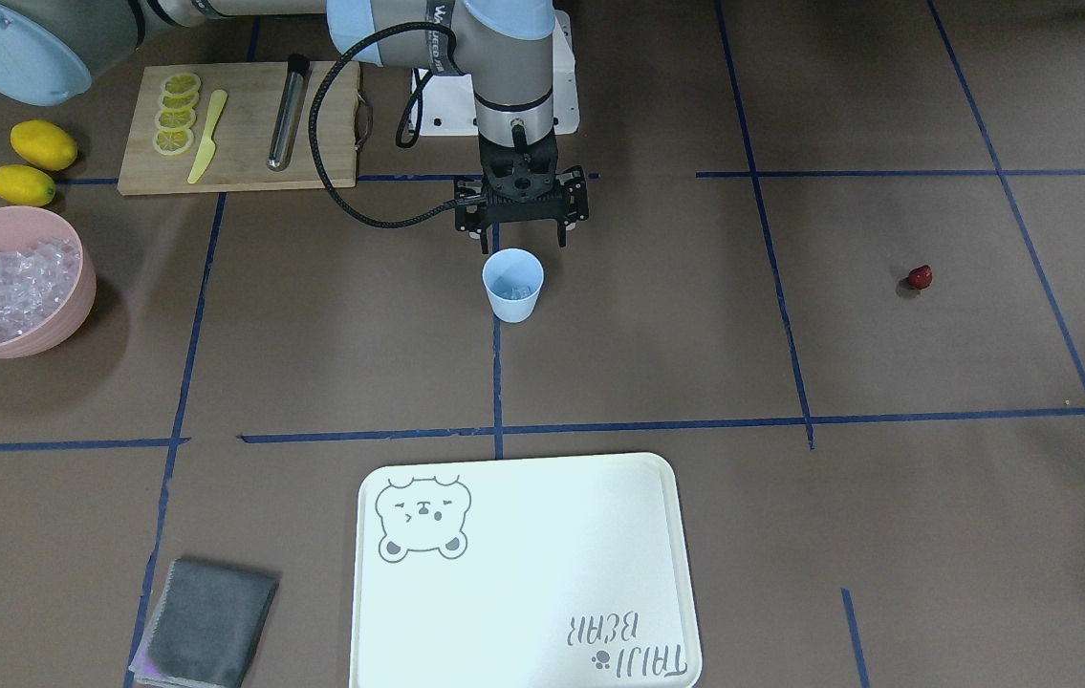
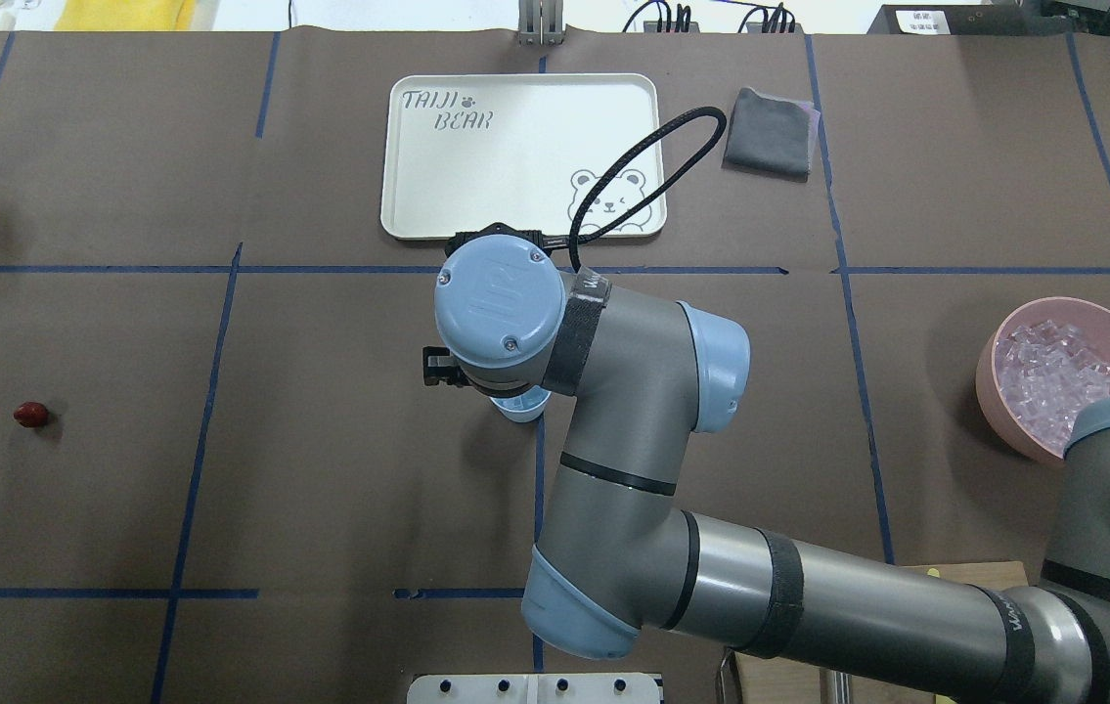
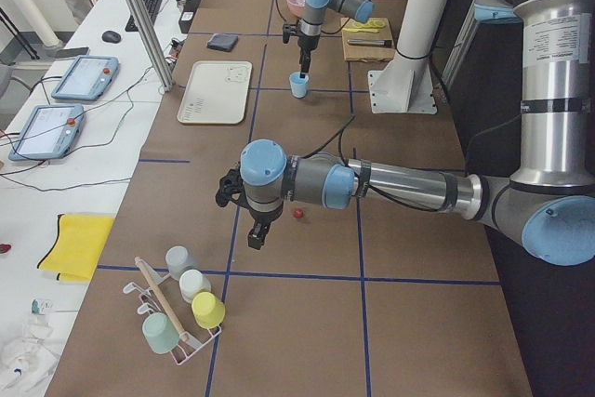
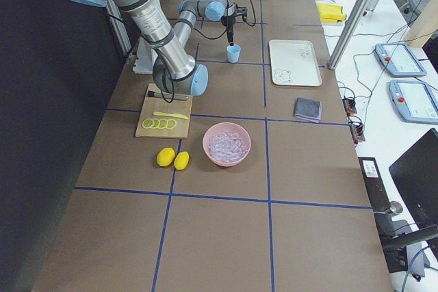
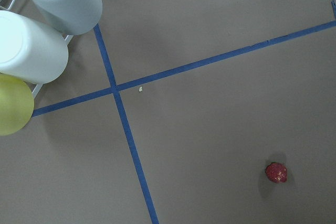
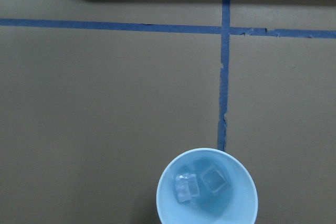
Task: Put ice and strawberries in cup
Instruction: 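Move the right gripper back over the pink bowl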
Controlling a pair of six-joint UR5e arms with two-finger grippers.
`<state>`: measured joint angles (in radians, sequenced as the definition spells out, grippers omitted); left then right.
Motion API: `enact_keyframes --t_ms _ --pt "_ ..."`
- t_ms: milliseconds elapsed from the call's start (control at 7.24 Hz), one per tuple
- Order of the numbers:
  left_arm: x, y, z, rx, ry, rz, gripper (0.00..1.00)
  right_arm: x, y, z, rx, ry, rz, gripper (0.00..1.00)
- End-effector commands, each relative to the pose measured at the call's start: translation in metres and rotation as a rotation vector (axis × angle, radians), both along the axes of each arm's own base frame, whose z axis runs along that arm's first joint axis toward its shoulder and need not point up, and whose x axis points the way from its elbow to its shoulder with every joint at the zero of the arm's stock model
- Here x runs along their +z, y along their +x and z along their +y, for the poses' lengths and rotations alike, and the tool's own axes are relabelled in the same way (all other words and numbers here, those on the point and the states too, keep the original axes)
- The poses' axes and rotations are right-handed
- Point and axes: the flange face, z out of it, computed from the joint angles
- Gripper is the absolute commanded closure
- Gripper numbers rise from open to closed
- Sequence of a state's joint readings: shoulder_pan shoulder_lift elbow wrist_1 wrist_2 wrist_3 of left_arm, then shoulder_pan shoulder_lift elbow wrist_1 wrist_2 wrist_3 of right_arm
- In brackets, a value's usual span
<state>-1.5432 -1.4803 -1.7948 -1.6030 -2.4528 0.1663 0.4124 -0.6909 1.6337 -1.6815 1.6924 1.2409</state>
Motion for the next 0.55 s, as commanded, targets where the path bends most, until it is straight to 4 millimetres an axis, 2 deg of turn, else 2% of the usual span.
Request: enact_keyframes --t_ms 0,276,414 --pt "0.000 0.000 0.000 0.000 -0.001 0.000 0.00 0.002 0.008 -0.011 -0.001 0.004 0.010 0.01" --pt "0.001 0.000 0.001 0.000 -0.002 0.000 0.00 0.014 0.046 -0.048 -0.048 -0.010 0.024 0.01" --pt "0.001 0.000 0.001 0.001 -0.001 0.000 0.00 0.035 0.081 -0.058 -0.077 0.018 0.026 0.01"
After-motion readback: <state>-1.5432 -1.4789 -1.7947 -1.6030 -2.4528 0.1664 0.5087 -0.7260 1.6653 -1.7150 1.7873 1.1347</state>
